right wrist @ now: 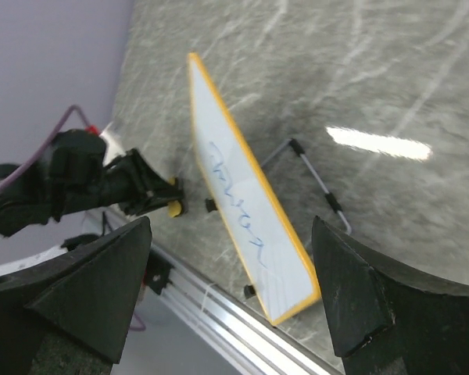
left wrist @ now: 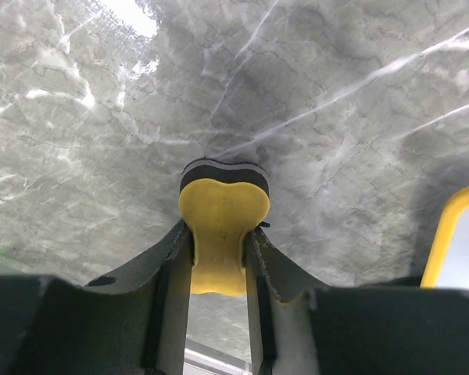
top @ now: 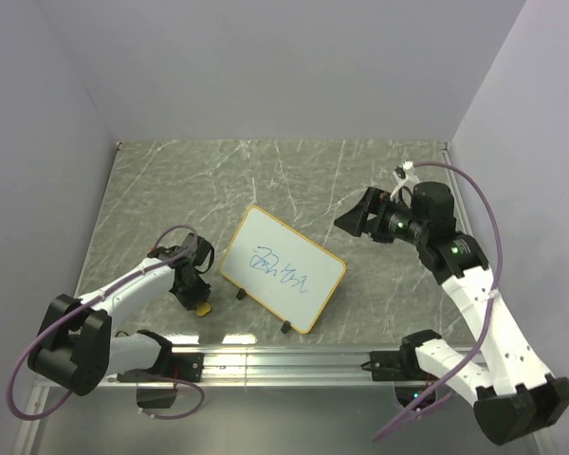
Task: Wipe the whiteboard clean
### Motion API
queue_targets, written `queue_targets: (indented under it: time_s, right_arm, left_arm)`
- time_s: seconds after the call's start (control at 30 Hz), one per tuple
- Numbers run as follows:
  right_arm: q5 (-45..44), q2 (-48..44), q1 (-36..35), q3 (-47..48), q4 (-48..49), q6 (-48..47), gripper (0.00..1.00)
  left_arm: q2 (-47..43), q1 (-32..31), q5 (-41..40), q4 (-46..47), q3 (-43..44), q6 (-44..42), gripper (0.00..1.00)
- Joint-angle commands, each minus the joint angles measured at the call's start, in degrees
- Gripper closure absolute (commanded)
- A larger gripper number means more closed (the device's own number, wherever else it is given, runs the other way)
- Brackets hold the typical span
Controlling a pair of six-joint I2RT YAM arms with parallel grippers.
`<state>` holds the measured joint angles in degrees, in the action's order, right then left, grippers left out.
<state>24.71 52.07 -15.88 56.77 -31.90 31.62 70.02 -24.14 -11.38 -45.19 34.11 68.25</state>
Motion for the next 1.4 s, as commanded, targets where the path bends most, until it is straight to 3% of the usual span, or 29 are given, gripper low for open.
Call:
queue_targets:
  time_s: [0.0, 0.13, 0.37, 0.63, 1.07, 1.37]
  right_arm:
    - [9.02, 4.94, -0.38, 5.01, 6.32, -3.05, 0.1]
    - [13.86, 11.89, -0.73, 8.0, 5.98, -5.94, 0.12]
    - [17.39, 19.55, -1.08, 4.93, 11.41, -5.78, 0.3]
    - [17.92, 26.67, -4.42, 5.8, 14.32, -6.65, 0.36]
    - [17.65, 30.8, -11.1, 2.29, 16.08, -6.74, 0.48]
    - [14.14, 32.91, -11.28, 4.48, 12.83, -8.76, 0.43]
  left_arm:
    - [-0.49, -0.29, -0.31, -1.73, 1.92, 0.57, 1.0]
    - [-3.65, -0.29, -3.38, -6.82, 7.36, 0.4, 1.0]
    - [-3.84, -2.22, -8.39, -12.46, 21.34, -3.64, 1.0]
    - [5.03, -16.45, -17.18, -18.97, 38.3, -3.47, 1.0]
    - [7.5, -26.21, -14.82, -10.11, 40.42, -8.91, 1.0]
    - [11.28, -31.14, -12.01, -3.95, 43.24, -14.02, 1.0]
